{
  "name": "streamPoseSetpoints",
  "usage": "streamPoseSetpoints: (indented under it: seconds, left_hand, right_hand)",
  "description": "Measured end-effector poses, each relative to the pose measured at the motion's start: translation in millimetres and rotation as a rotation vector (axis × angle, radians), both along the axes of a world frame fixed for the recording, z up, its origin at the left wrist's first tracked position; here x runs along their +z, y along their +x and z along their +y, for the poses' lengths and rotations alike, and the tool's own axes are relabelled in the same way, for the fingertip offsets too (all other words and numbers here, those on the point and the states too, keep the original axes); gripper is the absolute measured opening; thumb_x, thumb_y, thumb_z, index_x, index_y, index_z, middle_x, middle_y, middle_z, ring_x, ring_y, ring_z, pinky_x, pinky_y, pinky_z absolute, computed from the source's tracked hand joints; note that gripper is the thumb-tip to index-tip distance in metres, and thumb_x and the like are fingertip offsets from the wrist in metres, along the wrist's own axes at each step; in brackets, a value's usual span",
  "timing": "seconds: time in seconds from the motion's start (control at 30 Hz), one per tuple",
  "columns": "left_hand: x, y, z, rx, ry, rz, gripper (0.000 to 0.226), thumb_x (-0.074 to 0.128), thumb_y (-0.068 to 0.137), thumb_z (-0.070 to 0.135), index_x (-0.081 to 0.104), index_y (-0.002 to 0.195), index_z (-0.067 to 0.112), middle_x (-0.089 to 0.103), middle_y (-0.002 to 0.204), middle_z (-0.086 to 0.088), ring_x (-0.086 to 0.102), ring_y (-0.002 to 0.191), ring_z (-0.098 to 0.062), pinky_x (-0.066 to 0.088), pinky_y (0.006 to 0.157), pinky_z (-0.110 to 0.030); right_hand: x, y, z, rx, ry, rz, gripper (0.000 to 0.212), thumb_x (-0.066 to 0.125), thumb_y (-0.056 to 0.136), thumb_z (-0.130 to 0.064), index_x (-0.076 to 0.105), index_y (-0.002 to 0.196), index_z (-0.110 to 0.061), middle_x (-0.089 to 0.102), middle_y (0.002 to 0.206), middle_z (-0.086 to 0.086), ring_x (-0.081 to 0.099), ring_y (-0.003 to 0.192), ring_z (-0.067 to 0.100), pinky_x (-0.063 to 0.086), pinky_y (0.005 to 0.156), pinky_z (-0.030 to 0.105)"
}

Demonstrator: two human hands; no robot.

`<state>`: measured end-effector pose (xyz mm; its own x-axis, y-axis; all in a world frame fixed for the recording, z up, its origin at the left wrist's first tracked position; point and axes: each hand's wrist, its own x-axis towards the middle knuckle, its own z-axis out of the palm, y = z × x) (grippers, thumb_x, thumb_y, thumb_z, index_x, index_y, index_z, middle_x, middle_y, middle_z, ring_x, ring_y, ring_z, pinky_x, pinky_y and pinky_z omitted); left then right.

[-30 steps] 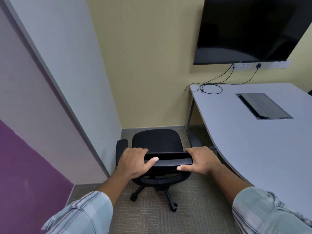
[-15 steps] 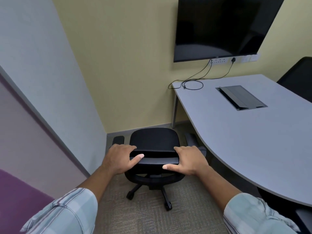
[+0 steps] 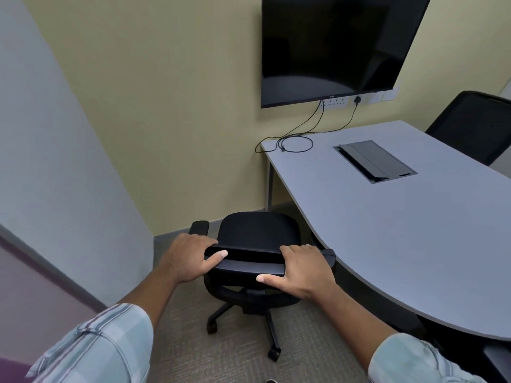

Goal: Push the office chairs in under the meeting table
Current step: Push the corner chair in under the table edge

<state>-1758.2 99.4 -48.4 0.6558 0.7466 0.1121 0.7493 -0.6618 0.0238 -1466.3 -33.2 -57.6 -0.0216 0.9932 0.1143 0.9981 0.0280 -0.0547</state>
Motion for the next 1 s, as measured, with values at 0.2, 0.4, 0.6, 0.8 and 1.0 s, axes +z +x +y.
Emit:
streamPoseSetpoints:
  seconds: [0.2, 0.4, 0.6, 0.8, 1.0]
  left_hand:
    - [-4, 11, 63, -0.080, -0.009, 0.012, 0.067, 0.023, 0.102, 0.074, 0.070, 0.091, 0.027, 0.070, 0.080, 0.007, 0.061, 0.074, -0.017, 0.048, 0.074, -0.042]
    - [10, 33, 154, -0.169, -0.045, -0.020, 0.067, 0.028, 0.105, 0.073, 0.077, 0.107, 0.028, 0.079, 0.096, 0.008, 0.070, 0.088, -0.018, 0.049, 0.081, -0.042]
    - [-1, 33, 194, -0.183, -0.090, -0.036, 0.074, 0.027, 0.102, 0.079, 0.080, 0.120, 0.030, 0.081, 0.112, 0.011, 0.072, 0.105, -0.016, 0.050, 0.095, -0.044]
    - [-2, 44, 259, -0.248, -0.108, 0.035, 0.075, 0.030, 0.098, 0.080, 0.077, 0.130, 0.031, 0.078, 0.119, 0.014, 0.069, 0.112, -0.013, 0.045, 0.102, -0.040]
    - [-3, 58, 341, -0.395, -0.125, 0.037, 0.063, 0.037, 0.101, 0.073, 0.078, 0.127, 0.032, 0.079, 0.120, 0.018, 0.071, 0.112, -0.012, 0.047, 0.100, -0.040]
  right_hand:
    - [-8, -3, 32, -0.080, 0.033, 0.026, 0.095, 0.020, 0.078, -0.110, 0.057, 0.096, -0.024, 0.070, 0.095, 0.000, 0.065, 0.090, 0.027, 0.051, 0.093, 0.049]
    - [2, -3, 92, -0.200, 0.014, 0.047, 0.105, 0.015, 0.082, -0.107, 0.066, 0.106, -0.019, 0.072, 0.102, 0.004, 0.067, 0.097, 0.031, 0.048, 0.103, 0.056]
    - [-4, -26, 108, -0.288, -0.056, 0.038, 0.109, 0.006, 0.082, -0.106, 0.062, 0.109, -0.017, 0.069, 0.105, 0.010, 0.064, 0.096, 0.036, 0.047, 0.098, 0.057]
    - [-3, -38, 143, -0.328, -0.099, 0.014, 0.110, 0.004, 0.087, -0.101, 0.057, 0.119, -0.011, 0.066, 0.107, 0.015, 0.062, 0.093, 0.037, 0.049, 0.088, 0.054]
    - [-5, -40, 191, -0.308, -0.110, 0.031, 0.105, 0.000, 0.088, -0.100, 0.052, 0.118, -0.014, 0.065, 0.109, 0.015, 0.060, 0.094, 0.038, 0.043, 0.088, 0.055]
